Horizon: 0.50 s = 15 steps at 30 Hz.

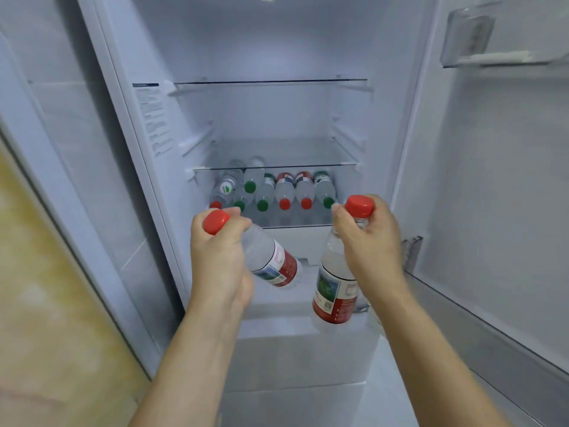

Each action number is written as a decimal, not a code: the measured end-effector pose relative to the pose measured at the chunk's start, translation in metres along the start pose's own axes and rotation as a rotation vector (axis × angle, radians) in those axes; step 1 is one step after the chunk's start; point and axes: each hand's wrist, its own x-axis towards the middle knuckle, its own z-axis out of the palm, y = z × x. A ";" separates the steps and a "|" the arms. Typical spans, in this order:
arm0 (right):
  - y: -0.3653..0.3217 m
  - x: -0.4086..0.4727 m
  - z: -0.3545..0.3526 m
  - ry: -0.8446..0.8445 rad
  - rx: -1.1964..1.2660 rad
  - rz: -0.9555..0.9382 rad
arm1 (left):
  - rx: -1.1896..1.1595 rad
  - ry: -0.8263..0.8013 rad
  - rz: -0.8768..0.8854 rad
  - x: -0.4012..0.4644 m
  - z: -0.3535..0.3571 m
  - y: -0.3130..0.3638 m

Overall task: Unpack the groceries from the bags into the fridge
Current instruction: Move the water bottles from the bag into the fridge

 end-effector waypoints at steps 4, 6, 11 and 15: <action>0.017 0.037 0.034 0.024 -0.012 0.002 | -0.003 -0.043 0.087 0.049 0.013 -0.019; 0.026 0.054 0.049 0.062 -0.008 0.002 | -0.030 -0.088 0.143 0.073 0.022 -0.029; 0.039 0.085 0.073 0.102 -0.008 -0.021 | 0.078 -0.201 0.382 0.120 0.040 -0.059; 0.052 0.112 0.089 0.157 -0.011 -0.020 | 0.258 -0.282 0.626 0.155 0.058 -0.086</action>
